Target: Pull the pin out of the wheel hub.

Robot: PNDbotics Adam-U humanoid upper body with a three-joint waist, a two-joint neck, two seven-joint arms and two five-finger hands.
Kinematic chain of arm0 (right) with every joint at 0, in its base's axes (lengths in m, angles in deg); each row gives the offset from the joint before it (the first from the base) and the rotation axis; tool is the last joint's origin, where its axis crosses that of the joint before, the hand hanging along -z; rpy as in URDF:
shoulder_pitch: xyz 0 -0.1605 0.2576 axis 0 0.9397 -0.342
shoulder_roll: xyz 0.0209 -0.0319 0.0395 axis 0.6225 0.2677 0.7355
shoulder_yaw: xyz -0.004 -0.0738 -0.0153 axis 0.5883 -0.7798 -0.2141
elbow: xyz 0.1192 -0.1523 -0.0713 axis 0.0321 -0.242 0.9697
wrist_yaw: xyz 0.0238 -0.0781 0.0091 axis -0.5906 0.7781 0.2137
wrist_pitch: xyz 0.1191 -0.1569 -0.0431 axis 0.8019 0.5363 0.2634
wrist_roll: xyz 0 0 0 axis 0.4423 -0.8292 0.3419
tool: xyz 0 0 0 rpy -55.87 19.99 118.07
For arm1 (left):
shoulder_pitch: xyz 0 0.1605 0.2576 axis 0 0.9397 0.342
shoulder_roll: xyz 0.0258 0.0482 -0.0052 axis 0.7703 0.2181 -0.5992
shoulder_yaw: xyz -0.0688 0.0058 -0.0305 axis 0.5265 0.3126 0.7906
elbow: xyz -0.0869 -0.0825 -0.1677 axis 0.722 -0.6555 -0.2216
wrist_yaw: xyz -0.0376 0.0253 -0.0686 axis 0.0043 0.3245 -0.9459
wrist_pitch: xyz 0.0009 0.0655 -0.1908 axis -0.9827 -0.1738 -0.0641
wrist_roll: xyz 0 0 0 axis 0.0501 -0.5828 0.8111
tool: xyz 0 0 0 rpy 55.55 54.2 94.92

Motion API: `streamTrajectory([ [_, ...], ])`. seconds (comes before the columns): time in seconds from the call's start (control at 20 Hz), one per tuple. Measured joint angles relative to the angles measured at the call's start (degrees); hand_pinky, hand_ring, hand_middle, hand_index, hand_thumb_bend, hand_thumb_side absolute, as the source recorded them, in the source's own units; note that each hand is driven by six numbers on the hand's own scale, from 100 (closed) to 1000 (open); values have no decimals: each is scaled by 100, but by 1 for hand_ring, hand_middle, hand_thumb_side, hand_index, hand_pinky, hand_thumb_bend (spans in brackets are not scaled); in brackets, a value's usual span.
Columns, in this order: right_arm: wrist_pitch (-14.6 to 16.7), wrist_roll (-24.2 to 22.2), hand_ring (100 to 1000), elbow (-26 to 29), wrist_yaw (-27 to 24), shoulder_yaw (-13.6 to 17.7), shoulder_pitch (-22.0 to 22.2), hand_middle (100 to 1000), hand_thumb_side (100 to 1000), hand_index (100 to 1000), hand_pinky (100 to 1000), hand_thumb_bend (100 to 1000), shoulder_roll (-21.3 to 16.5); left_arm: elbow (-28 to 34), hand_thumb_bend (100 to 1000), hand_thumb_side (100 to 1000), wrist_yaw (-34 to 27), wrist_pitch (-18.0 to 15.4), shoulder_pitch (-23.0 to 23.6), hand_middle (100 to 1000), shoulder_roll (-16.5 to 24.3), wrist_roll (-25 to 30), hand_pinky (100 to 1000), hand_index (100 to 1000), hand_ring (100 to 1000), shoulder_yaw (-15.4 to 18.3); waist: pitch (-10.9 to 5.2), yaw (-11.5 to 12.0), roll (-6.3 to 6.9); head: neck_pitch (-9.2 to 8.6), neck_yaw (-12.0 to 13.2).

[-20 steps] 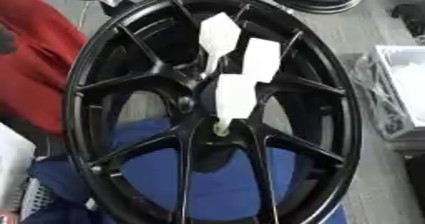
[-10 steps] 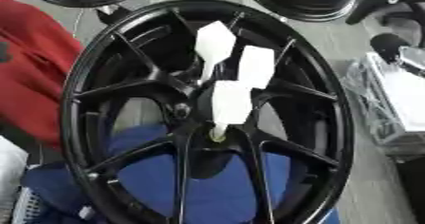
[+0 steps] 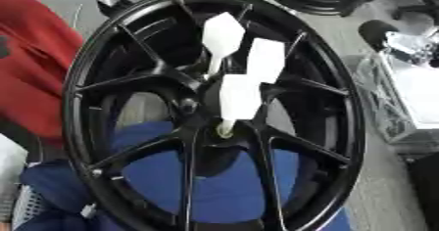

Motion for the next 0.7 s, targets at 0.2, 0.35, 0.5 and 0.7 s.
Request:
streamTrajectory([
  [0.2,-391,-17,837,2,-190,-179,-283,737,733,844,868,100,179,0,439,559,-1,2,29,577,16,0,668,668,640,0,-1,0,-1,41,15],
  [0.35,-652,22,840,4,-211,-300,-520,739,731,845,871,100,340,0,439,560,-1,7,44,577,16,-5,668,668,640,0,-17,-17,2,64,34],
  [0.5,-921,76,844,7,-211,-432,-749,742,738,848,874,100,528,0,438,560,-3,15,76,577,16,-12,668,668,640,0,-34,-56,8,79,53],
  [0.7,-1237,130,856,9,-208,-595,-953,751,732,856,883,100,761,0,436,561,-6,19,92,577,16,-14,668,668,640,1,-38,-101,36,80,100],
])
